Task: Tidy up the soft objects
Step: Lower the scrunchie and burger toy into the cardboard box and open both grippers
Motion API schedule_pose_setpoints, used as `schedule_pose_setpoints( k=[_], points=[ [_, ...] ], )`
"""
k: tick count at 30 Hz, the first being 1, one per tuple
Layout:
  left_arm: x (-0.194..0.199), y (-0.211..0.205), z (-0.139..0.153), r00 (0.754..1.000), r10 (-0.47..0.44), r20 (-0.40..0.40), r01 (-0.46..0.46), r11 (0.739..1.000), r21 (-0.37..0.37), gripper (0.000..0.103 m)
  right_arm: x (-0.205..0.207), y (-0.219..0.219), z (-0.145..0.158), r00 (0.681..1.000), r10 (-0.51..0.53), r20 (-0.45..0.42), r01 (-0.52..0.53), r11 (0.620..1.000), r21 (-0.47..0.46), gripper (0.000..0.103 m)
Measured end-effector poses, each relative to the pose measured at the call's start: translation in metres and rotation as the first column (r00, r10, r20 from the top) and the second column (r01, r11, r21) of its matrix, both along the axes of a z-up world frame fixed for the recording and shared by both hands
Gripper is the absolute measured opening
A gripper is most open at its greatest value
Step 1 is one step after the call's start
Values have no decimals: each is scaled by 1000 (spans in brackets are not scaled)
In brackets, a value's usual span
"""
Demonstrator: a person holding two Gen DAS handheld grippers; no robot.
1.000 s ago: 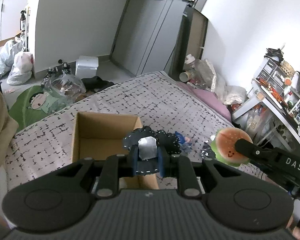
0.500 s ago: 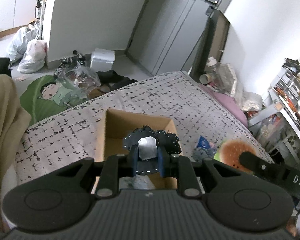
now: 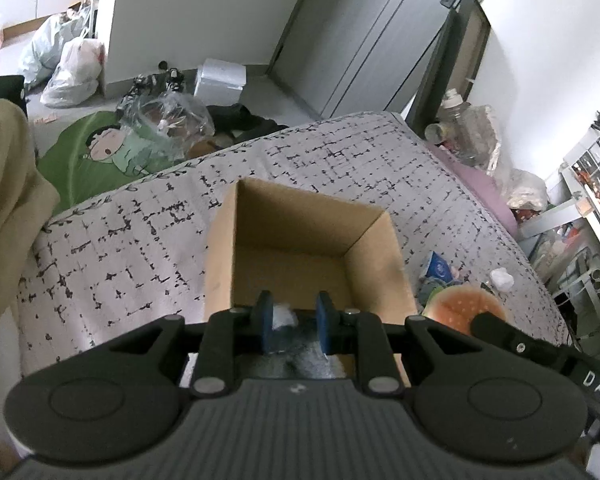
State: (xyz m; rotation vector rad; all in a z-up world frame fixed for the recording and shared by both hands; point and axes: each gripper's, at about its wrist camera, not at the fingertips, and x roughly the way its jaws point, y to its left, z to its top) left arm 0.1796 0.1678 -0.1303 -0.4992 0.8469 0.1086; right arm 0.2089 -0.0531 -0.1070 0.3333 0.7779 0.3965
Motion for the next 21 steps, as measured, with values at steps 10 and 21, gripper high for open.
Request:
schedule_pose_setpoints(
  k=[10, 21],
  points=[
    [-2, 4, 2, 999, 27, -22, -27, 999, -30, 31, 0, 5, -9, 998, 26, -59, -26, 1000, -9, 23],
    [-9, -13, 21, 999, 24, -47, -24, 1000, 6, 61, -5, -27, 10, 999, -22, -50, 23, 999, 28, 56]
  ],
)
